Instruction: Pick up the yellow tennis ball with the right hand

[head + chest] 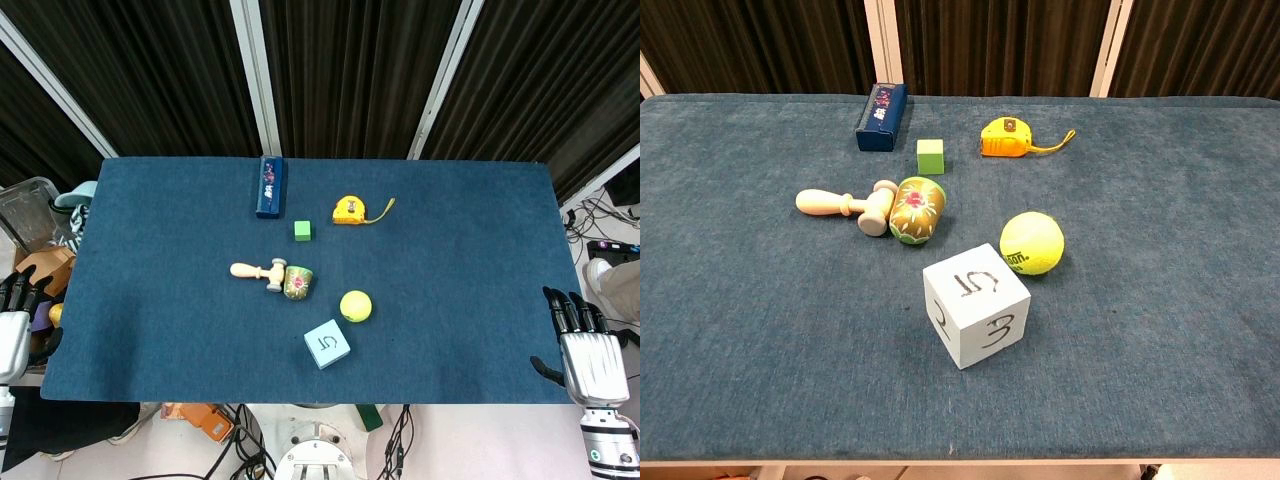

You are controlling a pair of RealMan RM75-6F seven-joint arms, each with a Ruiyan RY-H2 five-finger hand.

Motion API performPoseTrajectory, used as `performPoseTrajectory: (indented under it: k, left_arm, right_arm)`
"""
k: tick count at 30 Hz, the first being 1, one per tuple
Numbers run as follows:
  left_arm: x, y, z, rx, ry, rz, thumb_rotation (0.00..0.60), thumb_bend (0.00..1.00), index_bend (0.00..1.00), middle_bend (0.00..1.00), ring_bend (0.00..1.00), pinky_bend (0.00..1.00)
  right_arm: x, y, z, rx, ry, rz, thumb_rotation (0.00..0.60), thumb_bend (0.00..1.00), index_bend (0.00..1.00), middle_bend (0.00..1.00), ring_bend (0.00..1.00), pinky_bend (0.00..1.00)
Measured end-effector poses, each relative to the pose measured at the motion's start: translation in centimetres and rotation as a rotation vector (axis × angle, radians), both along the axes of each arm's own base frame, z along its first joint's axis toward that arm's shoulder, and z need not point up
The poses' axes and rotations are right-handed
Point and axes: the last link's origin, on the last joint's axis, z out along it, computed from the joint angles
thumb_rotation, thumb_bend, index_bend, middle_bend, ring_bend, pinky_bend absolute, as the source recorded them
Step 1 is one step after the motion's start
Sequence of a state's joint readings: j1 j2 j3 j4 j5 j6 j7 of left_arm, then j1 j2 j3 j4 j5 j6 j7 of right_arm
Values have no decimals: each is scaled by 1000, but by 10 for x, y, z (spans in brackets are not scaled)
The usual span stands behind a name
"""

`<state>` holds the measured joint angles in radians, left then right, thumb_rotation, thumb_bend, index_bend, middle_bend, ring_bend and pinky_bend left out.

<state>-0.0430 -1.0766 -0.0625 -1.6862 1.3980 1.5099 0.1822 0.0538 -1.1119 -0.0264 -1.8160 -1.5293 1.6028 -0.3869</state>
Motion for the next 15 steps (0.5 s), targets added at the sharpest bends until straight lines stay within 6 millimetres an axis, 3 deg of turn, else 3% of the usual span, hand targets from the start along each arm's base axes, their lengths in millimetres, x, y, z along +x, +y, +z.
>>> performPoseTrajectory:
  k: [15]
  left_arm:
    - [0,0,-1,-1,4,1,600,281,139,0,0,112]
  right_arm:
    - [0,-2,0,7,-18,9,600,156,0,190,164,215]
